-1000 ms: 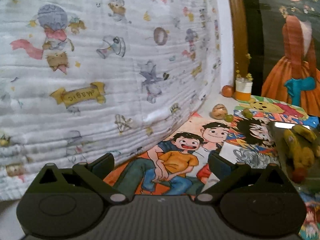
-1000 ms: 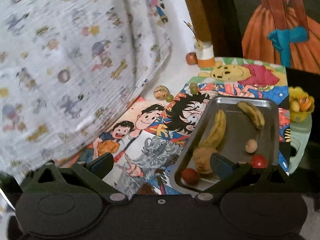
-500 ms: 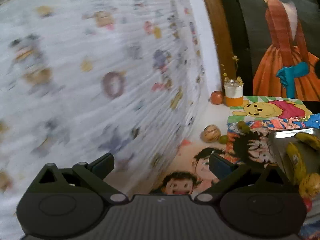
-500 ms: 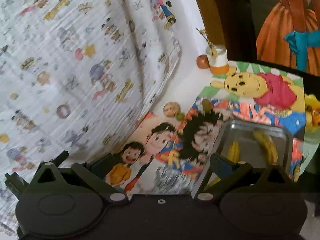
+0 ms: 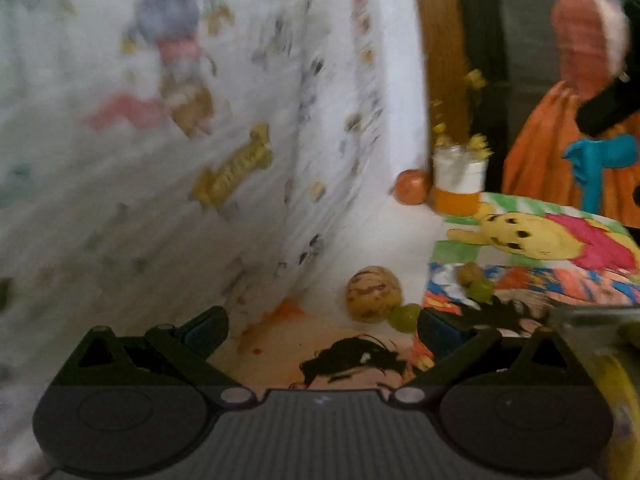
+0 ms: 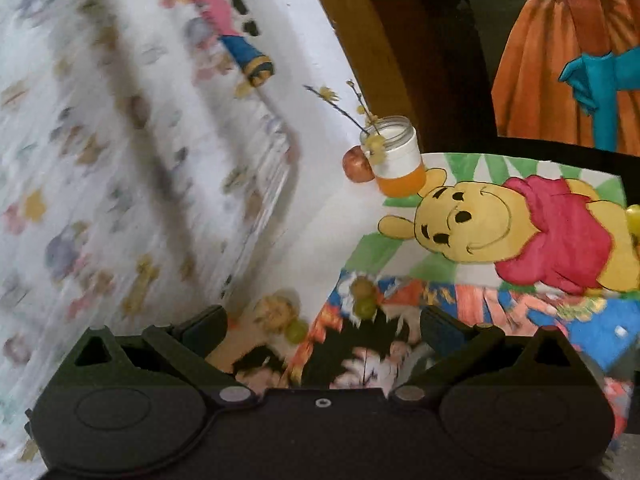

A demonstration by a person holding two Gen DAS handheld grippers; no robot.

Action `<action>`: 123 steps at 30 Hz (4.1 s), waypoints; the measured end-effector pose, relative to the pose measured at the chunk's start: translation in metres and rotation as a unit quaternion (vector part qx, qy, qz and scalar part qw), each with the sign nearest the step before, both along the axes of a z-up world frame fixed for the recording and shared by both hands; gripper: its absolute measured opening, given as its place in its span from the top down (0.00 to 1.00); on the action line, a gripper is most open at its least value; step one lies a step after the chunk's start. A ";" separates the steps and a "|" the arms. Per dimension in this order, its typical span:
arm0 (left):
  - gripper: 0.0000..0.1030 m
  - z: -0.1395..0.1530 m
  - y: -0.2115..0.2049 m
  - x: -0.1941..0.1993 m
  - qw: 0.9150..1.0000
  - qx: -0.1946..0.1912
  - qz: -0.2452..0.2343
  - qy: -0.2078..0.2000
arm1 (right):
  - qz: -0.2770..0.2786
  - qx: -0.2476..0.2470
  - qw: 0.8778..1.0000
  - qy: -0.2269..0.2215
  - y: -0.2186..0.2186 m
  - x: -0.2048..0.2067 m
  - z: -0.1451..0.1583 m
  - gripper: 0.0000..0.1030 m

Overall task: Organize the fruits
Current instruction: 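Swing both grippers back toward the fruit beside the flower jar, then grasp the second striped pepino with the left gripper while the right gripper grasps a small brown fruit, then carry the pepino and small brown fruit onto the tray and open both grippers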

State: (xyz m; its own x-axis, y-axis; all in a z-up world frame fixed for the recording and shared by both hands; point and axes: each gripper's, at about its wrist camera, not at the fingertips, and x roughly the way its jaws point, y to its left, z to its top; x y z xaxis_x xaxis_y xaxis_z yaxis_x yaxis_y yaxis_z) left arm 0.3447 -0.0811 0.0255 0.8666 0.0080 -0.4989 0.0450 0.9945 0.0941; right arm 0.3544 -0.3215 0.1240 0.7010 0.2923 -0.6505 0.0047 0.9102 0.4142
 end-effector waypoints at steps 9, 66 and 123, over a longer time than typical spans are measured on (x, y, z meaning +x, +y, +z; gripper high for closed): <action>0.00 -0.028 0.002 0.059 0.997 -0.065 0.018 0.031 | 0.014 0.026 0.999 0.019 -0.006 0.068 -0.078 0.06; 0.48 -0.053 0.012 0.091 0.982 -0.177 -0.040 0.046 | 0.011 0.000 1.000 0.024 0.019 0.116 -0.136 0.71; 0.48 -0.027 0.004 0.052 0.957 -0.243 -0.157 -0.022 | -0.003 0.014 1.000 -0.021 -0.012 0.029 -0.081 0.72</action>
State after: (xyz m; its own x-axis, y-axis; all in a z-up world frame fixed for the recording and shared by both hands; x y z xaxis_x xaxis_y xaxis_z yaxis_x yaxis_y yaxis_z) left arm 0.3971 -0.0775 -0.0019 0.8087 -0.4801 -0.3398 0.3558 0.8594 -0.3673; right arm 0.3832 -0.3338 0.0428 0.7297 0.3054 -0.6118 -0.0074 0.8982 0.4396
